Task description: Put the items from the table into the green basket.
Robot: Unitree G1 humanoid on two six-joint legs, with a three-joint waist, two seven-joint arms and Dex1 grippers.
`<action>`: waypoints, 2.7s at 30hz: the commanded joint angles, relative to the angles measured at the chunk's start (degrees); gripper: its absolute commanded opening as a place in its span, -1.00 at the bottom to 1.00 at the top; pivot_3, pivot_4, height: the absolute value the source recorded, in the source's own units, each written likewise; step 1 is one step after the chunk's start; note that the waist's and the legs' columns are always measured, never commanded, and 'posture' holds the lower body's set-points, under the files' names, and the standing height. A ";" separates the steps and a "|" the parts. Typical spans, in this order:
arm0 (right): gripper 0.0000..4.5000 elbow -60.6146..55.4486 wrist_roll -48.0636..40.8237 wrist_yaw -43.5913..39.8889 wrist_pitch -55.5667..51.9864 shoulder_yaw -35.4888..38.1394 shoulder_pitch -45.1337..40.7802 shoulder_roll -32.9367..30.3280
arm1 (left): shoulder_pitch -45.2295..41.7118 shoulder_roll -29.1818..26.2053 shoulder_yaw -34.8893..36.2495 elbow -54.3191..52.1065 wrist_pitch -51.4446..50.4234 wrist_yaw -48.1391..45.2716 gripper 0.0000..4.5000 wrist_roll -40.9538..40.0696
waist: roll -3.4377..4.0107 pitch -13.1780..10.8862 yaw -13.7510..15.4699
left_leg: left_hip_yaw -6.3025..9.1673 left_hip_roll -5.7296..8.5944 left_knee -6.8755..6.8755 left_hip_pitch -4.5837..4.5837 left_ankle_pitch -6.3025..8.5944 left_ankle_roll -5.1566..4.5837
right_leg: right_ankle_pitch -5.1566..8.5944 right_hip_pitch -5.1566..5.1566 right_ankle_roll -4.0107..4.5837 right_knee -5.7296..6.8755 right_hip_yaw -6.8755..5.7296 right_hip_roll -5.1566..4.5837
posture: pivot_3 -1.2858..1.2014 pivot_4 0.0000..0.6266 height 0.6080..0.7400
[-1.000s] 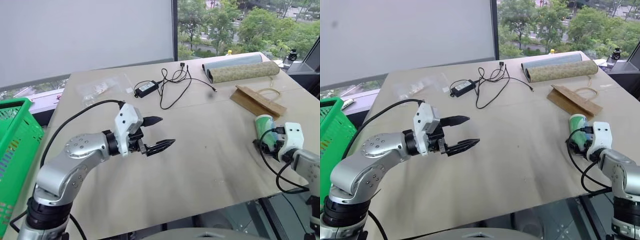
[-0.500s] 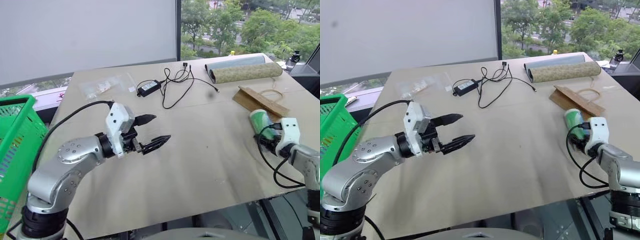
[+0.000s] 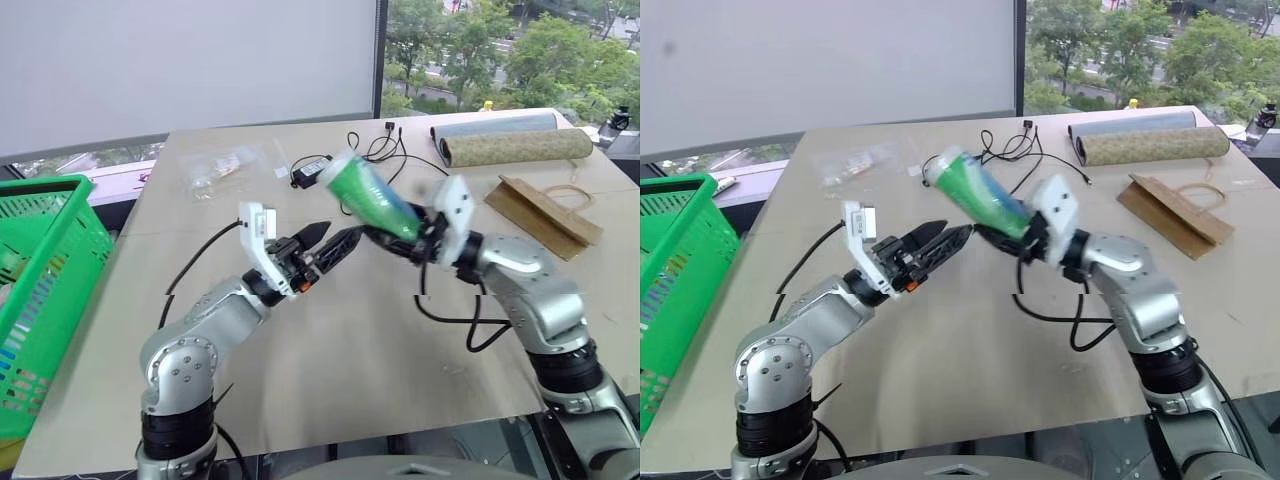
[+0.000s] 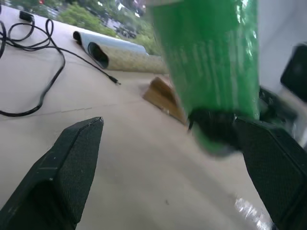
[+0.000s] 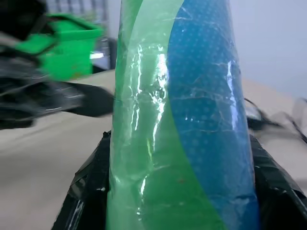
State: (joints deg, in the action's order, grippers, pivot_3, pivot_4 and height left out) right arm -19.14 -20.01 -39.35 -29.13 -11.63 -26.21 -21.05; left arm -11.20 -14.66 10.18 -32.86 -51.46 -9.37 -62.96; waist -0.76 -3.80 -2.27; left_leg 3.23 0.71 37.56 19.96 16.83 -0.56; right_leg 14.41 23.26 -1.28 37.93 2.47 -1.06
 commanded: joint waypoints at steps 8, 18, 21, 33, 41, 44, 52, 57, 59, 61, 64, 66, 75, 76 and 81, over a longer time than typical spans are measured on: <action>-0.05 7.77 10.74 -3.69 21.36 -7.72 -2.95 3.78 | -3.19 4.16 3.30 -2.04 7.72 7.22 1.00 -9.45 | -0.27 0.25 1.50 | 0.10 0.08 0.01 0.01 -0.06 0.10 | -0.02 0.00 0.01 0.03 -0.08 0.05 | 0.06 -1.00 1.00; 0.53 10.39 11.71 -5.30 22.07 -7.31 -3.73 4.20 | -2.53 2.53 1.94 -2.80 10.11 8.64 -0.12 -8.90 | -0.39 0.37 2.15 | 0.13 0.11 0.02 0.01 -0.09 0.14 | -0.02 -0.01 0.02 0.05 -0.11 0.08 | 0.08 -1.00 1.00; 1.00 11.17 11.91 -5.39 22.33 -6.93 -3.83 4.18 | -3.07 1.74 2.60 -2.84 10.93 9.93 -0.22 -8.17 | -0.41 0.39 2.66 | 0.14 0.12 0.02 0.00 -0.09 0.14 | -0.02 -0.01 0.02 0.05 -0.12 0.09 | 0.09 -1.00 1.00; 1.00 7.09 -2.62 -8.70 7.69 1.06 -2.59 2.56 | -5.54 -15.67 17.53 0.09 13.57 13.44 -0.23 -2.12 | -0.41 0.40 3.41 | 0.23 0.11 0.01 0.01 -0.10 0.16 | -0.02 0.00 0.04 0.05 -0.20 0.10 | 0.14 -0.98 1.00; 1.00 4.25 -10.87 -8.49 -0.96 5.32 -4.85 1.82 | -4.15 -25.70 25.90 3.07 14.81 14.39 -0.23 5.79 | -0.46 0.39 4.98 | 0.24 0.12 -0.01 0.02 -0.10 0.16 | -0.02 -0.01 0.04 0.03 -0.23 0.07 | 0.15 -0.95 1.00; 1.00 1.77 -17.55 -9.13 -6.45 7.37 -5.87 1.51 | -1.92 -30.75 27.17 4.82 15.86 14.33 -0.23 15.23 | -0.44 0.39 4.96 | 0.23 0.13 -0.04 0.01 -0.10 0.16 | -0.02 0.00 0.05 0.04 -0.23 0.13 | 0.15 -0.95 1.00; 1.00 0.22 -33.33 -11.54 -16.36 14.07 -10.17 -1.85 | 8.24 -40.63 31.08 16.80 20.32 13.62 -0.23 42.73 | -0.56 0.48 4.92 | 0.18 0.12 -0.22 0.00 -0.09 0.14 | -0.01 0.09 0.05 0.03 -0.33 0.10 | 0.14 -1.00 1.00; 1.00 0.83 -32.40 -12.52 -14.89 14.84 -9.75 -3.68 | 10.83 -43.95 32.54 26.85 27.19 6.21 -0.23 49.71 | -0.74 0.60 5.01 | 0.25 0.09 -0.21 0.05 0.00 0.00 | -0.01 0.10 0.05 0.01 -0.33 -0.16 | 0.13 -1.00 1.00; 1.00 0.68 -32.18 -12.52 -14.30 14.67 -9.49 -4.05 | 10.44 -44.34 32.23 30.49 29.53 4.44 -0.23 51.23 | -0.72 0.60 4.93 | 0.22 0.10 -0.22 0.05 0.00 0.00 | -0.02 0.12 0.06 0.02 -0.33 -0.19 | 0.12 -1.00 1.00; 1.00 0.39 -32.17 -12.40 -13.82 14.51 -9.40 -4.12 | 9.68 -44.42 32.03 33.57 31.81 3.63 -0.23 52.70 | -0.74 0.61 4.83 | 0.24 0.09 -0.22 0.05 0.02 -0.04 | -0.02 0.12 0.06 0.02 -0.35 -0.21 | 0.11 -1.00 1.00; 1.00 0.03 -32.37 -11.73 -13.45 14.66 -9.52 -3.75 | 7.59 -43.42 33.08 36.66 32.85 3.97 -0.01 53.31 | -0.80 0.65 4.63 | 0.25 0.07 -0.22 0.13 0.04 -0.06 | -0.03 0.19 0.08 0.03 -0.38 -0.26 | 0.10 -1.00 1.00; 1.00 -0.10 -32.22 -11.40 -13.03 14.59 -9.58 -3.63 | 6.09 -42.89 32.86 38.04 33.69 4.16 0.37 53.82 | -0.92 0.73 4.58 | 0.30 0.08 -0.21 0.32 0.04 -0.06 | -0.06 0.36 0.10 0.03 -0.47 -0.31 | 0.10 -1.00 1.00; 1.00 -0.27 -26.80 -9.01 -8.88 14.97 -1.95 -5.59 | 5.43 -35.99 28.40 27.90 35.36 -10.44 0.98 43.45 | -1.06 1.51 4.66 | 0.37 0.15 -0.17 0.79 -0.06 0.11 | -0.08 0.74 0.12 0.01 -0.66 -0.54 | 0.12 -1.00 1.00; 1.00 0.29 -23.74 -9.06 -6.76 14.48 0.47 -6.73 | 7.28 -34.08 27.18 24.05 33.91 -12.59 0.98 41.08 | -1.04 1.65 4.72 | 0.37 0.15 -0.17 0.83 0.00 0.02 | -0.09 0.74 0.12 -0.04 -0.66 -0.57 | 0.12 -1.00 1.00; 1.00 4.61 -10.06 -10.96 6.01 13.03 11.95 -12.35 | 17.79 -24.10 17.30 6.26 25.62 -15.02 0.98 33.49 | -0.97 1.85 4.65 | 0.25 0.28 -0.11 0.79 0.08 -0.15 | -0.09 0.69 0.10 -0.02 -0.62 -0.76 | 0.11 -1.00 1.00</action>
State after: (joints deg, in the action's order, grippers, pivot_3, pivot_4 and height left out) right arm -14.33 -33.84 -49.30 -29.06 0.74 -15.08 -32.05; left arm 5.56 -40.16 29.23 -19.81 -23.96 -24.30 -26.79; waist -1.73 -1.96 2.38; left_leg 3.50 0.98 37.46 20.72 16.91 -0.73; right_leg 14.32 23.95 -1.18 37.96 1.83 -1.79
